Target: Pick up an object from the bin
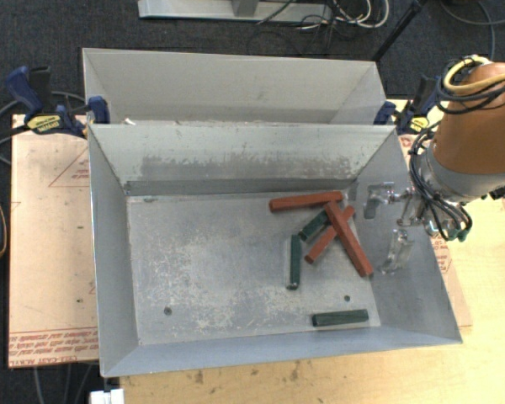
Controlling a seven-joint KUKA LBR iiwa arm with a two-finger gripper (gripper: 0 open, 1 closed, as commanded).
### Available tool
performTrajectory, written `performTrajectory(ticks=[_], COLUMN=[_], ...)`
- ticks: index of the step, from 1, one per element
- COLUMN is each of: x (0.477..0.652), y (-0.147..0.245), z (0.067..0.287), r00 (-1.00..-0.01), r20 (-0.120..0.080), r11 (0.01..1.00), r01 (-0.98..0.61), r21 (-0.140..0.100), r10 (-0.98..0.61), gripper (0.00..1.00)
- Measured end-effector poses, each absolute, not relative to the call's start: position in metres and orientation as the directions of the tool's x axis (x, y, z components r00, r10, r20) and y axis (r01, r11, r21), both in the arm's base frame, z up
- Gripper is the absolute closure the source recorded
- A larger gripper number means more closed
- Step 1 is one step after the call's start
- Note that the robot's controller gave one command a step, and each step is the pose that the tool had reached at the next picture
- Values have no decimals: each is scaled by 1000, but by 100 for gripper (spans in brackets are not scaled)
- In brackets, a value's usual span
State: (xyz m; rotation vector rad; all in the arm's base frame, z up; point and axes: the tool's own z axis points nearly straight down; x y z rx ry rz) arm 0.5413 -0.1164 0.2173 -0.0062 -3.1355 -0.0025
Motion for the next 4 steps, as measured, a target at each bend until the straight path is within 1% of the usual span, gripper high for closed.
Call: performTrajectory(ticks=[1,2,3,4], x=[593,630,630,646], y=[-77,-61,-62,-125], z=[121,69,70,119], r00=[-954,-591,-592,-250], r20=[0,-3,-4,-2], r11=[954,591,592,250], r01=[-301,-807,-806,-968], r21=[2,0,-1,-5], r10=[-301,-807,-806,-968], gripper=[0,0,100,100])
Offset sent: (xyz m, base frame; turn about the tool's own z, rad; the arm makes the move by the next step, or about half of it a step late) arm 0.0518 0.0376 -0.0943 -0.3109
